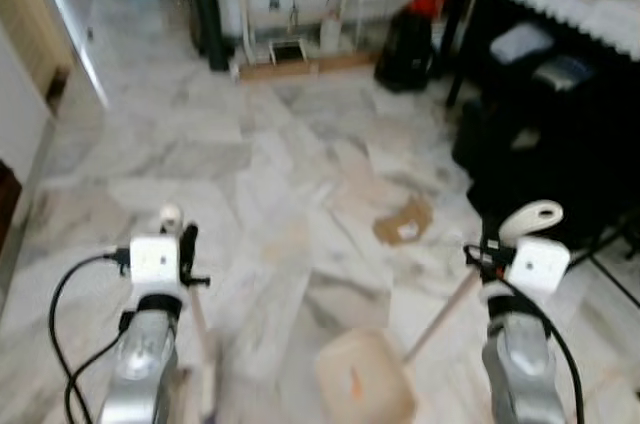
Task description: Sweep floor
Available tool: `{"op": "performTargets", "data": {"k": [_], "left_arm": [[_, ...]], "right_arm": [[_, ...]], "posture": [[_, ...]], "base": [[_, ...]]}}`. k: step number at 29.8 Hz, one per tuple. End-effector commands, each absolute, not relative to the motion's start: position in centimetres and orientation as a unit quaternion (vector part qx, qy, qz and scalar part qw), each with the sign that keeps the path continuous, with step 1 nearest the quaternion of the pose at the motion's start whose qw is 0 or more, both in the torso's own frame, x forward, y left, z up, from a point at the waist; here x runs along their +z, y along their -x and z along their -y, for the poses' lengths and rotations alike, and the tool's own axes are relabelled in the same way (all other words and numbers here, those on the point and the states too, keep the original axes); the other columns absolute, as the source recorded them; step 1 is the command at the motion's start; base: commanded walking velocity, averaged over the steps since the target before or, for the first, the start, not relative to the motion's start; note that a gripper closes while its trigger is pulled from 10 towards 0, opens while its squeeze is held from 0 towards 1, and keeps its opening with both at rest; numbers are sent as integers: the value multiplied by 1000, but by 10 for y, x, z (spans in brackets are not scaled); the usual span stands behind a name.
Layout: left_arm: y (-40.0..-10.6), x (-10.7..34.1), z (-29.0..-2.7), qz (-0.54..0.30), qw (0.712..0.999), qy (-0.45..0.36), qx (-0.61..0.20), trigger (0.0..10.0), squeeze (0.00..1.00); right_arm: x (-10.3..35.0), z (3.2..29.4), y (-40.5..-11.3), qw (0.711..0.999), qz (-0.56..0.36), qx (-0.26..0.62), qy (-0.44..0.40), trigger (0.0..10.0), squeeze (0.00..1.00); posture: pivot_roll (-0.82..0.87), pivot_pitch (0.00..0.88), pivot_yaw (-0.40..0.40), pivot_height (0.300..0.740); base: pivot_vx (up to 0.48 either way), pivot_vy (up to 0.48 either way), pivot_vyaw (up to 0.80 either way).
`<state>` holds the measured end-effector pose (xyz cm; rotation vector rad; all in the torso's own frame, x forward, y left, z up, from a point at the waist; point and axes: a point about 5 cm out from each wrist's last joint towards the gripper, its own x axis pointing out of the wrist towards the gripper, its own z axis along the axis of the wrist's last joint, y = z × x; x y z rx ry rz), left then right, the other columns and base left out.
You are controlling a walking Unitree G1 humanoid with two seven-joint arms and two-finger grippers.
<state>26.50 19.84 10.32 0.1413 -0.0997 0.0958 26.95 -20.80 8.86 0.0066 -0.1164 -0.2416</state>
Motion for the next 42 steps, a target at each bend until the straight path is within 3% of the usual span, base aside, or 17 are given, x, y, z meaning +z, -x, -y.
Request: {"op": "performTargets", "data": {"k": [1,42], "left_arm": [[-269,114,-187,76,995,-59,31,10000,0],[-266,109,-182,69,996,-63,2,10000,0]], "right_arm": [[96,218,-268,988,73,-133,13,10000,0],[91,211,-267,990,71,-122,5,10000,0]], "posture": [[-10,0,0,740],[-14,0,12,740]], "base": [[337,0,0],[337,0,0]]}}
